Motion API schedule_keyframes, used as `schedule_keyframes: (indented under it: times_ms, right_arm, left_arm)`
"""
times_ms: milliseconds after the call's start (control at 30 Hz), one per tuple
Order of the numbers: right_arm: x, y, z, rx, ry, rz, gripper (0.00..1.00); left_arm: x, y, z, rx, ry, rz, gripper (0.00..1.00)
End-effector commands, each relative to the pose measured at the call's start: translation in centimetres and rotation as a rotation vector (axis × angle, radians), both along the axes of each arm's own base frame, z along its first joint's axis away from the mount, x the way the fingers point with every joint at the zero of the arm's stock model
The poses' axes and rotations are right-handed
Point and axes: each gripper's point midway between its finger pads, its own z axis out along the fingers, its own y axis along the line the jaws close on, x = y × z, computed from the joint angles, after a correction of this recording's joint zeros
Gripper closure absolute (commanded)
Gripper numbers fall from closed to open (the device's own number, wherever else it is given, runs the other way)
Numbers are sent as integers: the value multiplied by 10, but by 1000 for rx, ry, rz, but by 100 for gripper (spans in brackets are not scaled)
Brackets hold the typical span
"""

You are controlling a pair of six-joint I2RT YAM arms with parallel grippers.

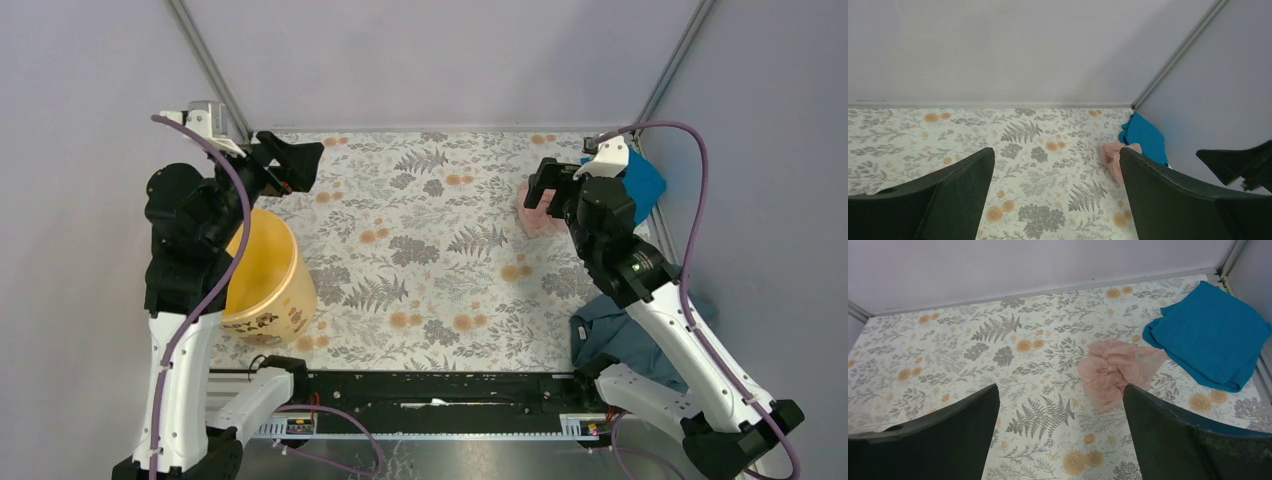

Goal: Put the trash bags into the trash bin

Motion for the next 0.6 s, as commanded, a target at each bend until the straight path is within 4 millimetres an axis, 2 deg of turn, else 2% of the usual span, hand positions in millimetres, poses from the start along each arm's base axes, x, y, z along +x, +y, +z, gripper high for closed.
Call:
schedule_keyframes:
  times_ms: [0,300,433,567]
  right_arm:
    - [8,-14,-6,-20,19,-104,0]
    - [32,-29,-68,-171,148,-254,0]
    - [48,-34,-93,-172,201,-288,0]
    - [69,-59,-131,-100,335,-337,0]
  left_arm:
    - [15,-31,-18,-31,38,-137,1]
    - [25,-100,-70,-14,139,-271,1]
    - [19,-123,-77,8,156,-345,1]
    - [12,-138,-79,17,163,-412,1]
